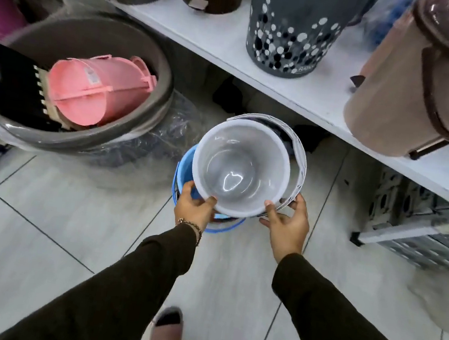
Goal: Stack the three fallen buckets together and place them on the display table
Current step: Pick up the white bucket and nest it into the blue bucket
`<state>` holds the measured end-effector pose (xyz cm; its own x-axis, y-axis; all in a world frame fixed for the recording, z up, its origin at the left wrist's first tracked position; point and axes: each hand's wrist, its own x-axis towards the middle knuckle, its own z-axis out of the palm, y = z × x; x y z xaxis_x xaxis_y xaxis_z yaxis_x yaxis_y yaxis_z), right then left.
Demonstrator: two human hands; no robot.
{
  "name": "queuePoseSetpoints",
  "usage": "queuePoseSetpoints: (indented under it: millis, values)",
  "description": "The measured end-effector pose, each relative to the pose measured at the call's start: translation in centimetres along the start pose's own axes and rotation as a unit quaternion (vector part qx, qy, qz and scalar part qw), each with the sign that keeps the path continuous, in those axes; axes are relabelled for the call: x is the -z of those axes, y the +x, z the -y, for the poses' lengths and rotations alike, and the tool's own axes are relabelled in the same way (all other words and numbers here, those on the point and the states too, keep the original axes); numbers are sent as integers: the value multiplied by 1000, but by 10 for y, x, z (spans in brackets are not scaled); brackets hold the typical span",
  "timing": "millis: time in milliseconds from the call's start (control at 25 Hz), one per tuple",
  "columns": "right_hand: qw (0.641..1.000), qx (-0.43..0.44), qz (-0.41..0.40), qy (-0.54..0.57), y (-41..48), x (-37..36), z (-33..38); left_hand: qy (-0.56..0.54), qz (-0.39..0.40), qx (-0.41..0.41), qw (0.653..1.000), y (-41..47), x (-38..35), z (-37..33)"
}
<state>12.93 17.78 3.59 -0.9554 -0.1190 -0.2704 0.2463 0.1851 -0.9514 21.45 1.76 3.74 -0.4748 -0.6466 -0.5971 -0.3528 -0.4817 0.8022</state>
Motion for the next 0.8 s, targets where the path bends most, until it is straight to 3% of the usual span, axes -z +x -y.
queuePoseSetpoints:
  millis: [80, 200, 320, 400, 480, 600, 680, 800]
  values:
    - [998, -26, 23, -45, 28, -37, -11, 106, -42, -8, 993, 40, 17, -3]
    - [992, -95, 31, -77, 55, -67, -41, 217, -37, 5, 975, 85, 33, 8]
    - [978, -156, 19, -134, 69, -80, -71, 372, -44, 21, 927, 123, 38, 31]
    - [956, -173, 25, -237, 77, -78, -90, 429, -71, 96, 895, 140, 37, 48]
    - [939, -201, 53, -275, 83, -78, -105, 347, -55, 238, 905, 154, 39, 64]
    - [937, -267, 81, -209, 89, -84, -120, 136, 76, 400, 903, 168, 47, 85]
    - [941, -301, 69, -141, 90, -86, -128, 36, 76, 373, 924, 174, 49, 99]
    - [941, -321, 54, -91, 89, -86, -129, -42, -5, 281, 959, 176, 46, 102]
